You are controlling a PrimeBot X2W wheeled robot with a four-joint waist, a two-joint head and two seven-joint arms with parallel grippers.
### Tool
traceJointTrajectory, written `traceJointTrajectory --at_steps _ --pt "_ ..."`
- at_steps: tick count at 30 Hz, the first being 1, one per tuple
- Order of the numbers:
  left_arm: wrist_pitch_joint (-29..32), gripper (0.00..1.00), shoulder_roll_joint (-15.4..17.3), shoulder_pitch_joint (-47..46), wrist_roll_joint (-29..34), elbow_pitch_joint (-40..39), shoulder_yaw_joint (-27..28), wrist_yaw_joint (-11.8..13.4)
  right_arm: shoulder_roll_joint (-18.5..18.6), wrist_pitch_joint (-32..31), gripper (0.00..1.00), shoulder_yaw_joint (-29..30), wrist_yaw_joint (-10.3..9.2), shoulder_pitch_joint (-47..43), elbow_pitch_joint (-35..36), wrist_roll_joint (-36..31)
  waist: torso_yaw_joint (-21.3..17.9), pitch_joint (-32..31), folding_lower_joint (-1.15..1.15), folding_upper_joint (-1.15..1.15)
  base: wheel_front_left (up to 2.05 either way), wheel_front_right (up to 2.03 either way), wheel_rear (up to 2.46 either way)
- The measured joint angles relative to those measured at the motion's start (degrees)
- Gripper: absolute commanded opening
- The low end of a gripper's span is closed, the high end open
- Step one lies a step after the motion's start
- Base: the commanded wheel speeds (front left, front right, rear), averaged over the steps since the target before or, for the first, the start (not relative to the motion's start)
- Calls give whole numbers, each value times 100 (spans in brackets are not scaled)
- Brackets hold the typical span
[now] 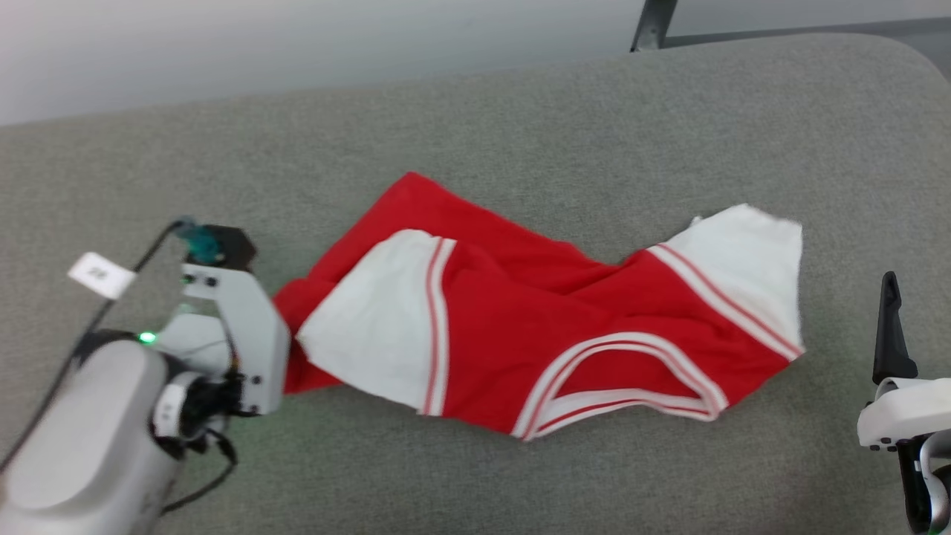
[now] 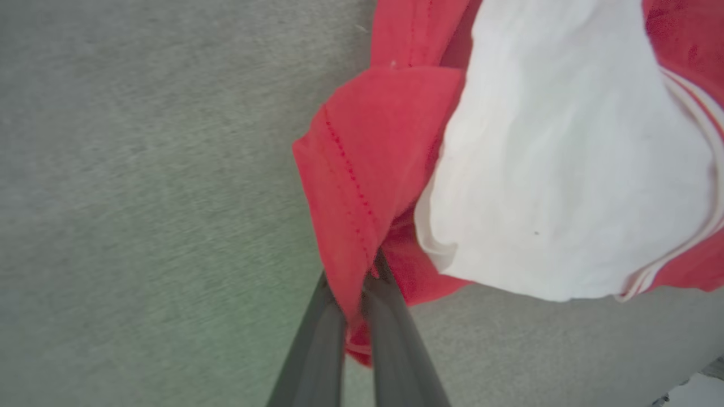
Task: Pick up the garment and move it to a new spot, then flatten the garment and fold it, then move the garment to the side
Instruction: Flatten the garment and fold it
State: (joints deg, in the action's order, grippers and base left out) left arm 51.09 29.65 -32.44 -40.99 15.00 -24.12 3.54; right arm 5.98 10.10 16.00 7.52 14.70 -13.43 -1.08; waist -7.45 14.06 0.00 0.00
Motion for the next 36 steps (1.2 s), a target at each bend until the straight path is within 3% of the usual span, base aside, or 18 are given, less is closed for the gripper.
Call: traceJointTrajectory --at_steps 8,14,16,17,19,28,36 --pt "-120 0 648 266 35 100 281 -2 43 -105 100 -48 0 -71 71 -1 174 -160 0 0 0 0 0" --pt "-433 0 799 473 20 346 427 -9 77 -159 100 -102 0 -136 92 0 243 -265 0 0 0 0 0" --pt "-571 49 762 498 -13 438 480 -3 74 -179 100 -122 0 -180 107 0 260 -293 0 0 0 0 0" --pt "-649 88 757 517 2 452 474 -3 74 -182 100 -122 0 -211 114 0 273 -303 0 0 0 0 0" --pt "-764 100 716 537 14 499 488 -9 73 -203 100 -123 0 -242 124 1 297 -320 0 0 0 0 0" --pt "-951 100 722 536 29 215 567 89 98 -256 100 -126 0 -246 180 45 411 -374 0 0 0 0 0" --pt "-834 100 672 538 -89 -623 549 103 76 -257 100 -122 0 -268 212 49 473 -381 0 0 0 0 0"
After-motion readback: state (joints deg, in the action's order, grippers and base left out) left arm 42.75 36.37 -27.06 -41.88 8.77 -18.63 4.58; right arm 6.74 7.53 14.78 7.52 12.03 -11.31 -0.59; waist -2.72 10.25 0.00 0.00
